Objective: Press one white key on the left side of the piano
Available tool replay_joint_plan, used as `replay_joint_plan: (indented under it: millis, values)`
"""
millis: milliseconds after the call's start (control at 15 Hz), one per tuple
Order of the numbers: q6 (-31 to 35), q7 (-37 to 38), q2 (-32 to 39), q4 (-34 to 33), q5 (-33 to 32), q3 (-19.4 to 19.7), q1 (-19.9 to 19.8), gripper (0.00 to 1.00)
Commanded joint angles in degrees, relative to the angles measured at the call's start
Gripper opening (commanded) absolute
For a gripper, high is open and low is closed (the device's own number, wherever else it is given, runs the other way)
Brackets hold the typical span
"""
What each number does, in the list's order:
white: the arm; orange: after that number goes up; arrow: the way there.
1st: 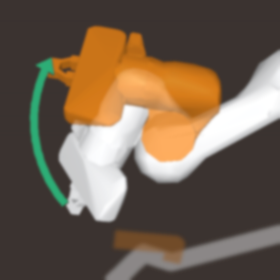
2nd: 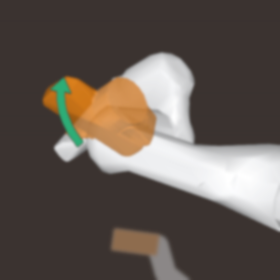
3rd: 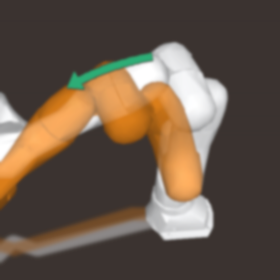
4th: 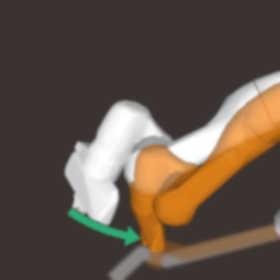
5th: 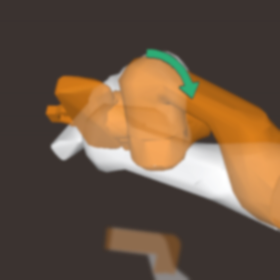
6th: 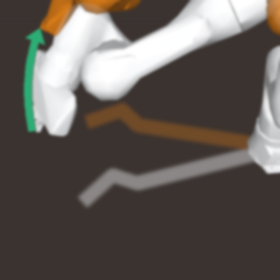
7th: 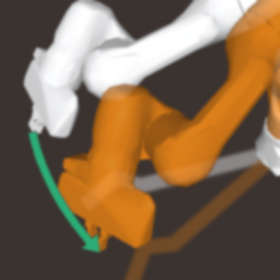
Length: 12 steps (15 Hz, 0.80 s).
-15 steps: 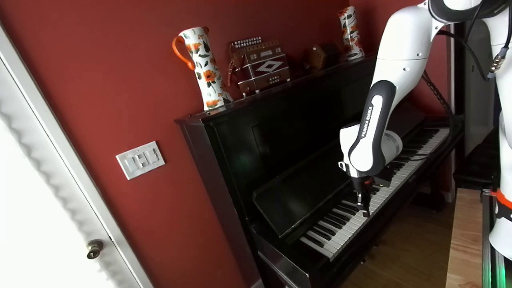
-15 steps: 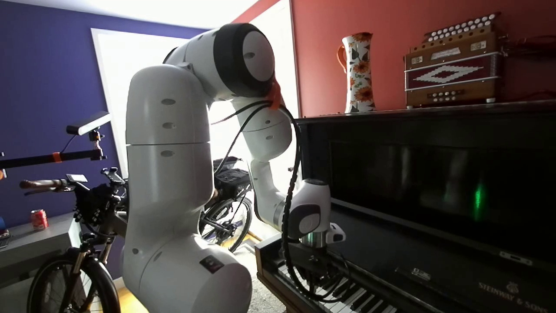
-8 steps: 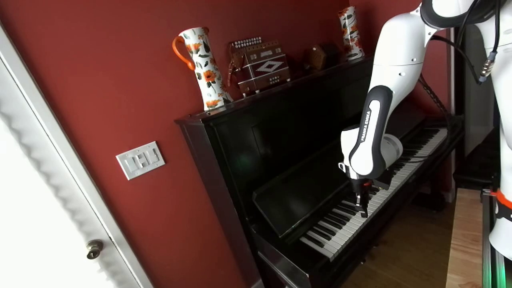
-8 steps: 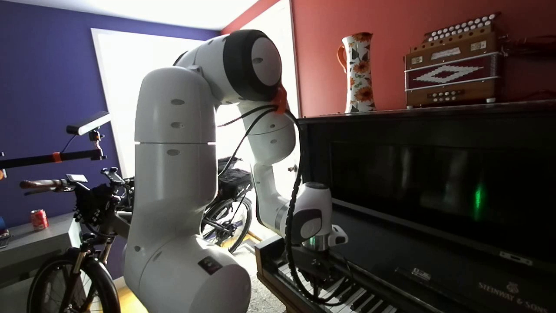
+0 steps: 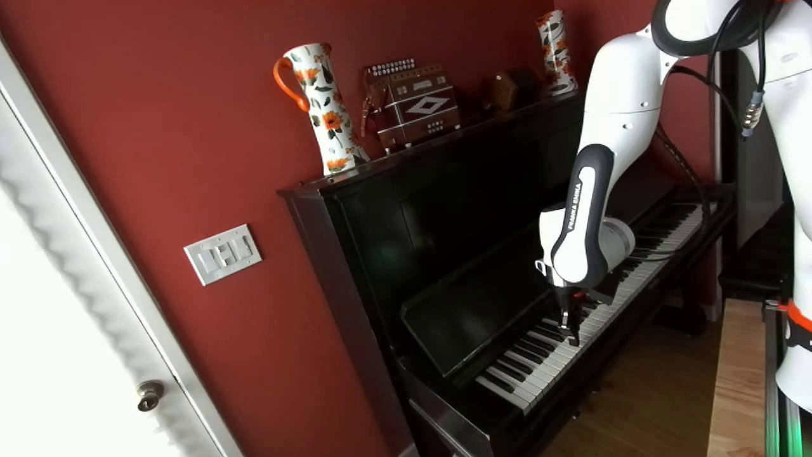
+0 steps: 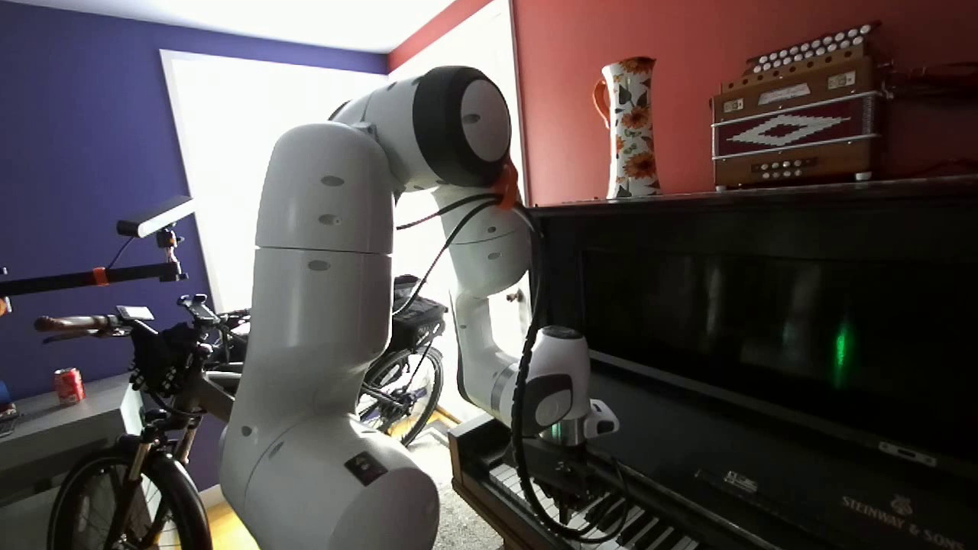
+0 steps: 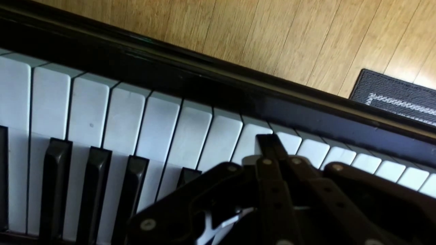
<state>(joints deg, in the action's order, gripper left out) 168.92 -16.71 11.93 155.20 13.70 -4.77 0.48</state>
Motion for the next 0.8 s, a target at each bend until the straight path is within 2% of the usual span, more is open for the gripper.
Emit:
replay_joint_plan:
  millis: [0,733]
  values:
    - [1.6,2.1,2.6,-1.2,-2.4,-1.1,-1.8,0.00]
    - [2.6,5.8,6.3,-3.2,-4.6,-1.3,-2.5,0.00]
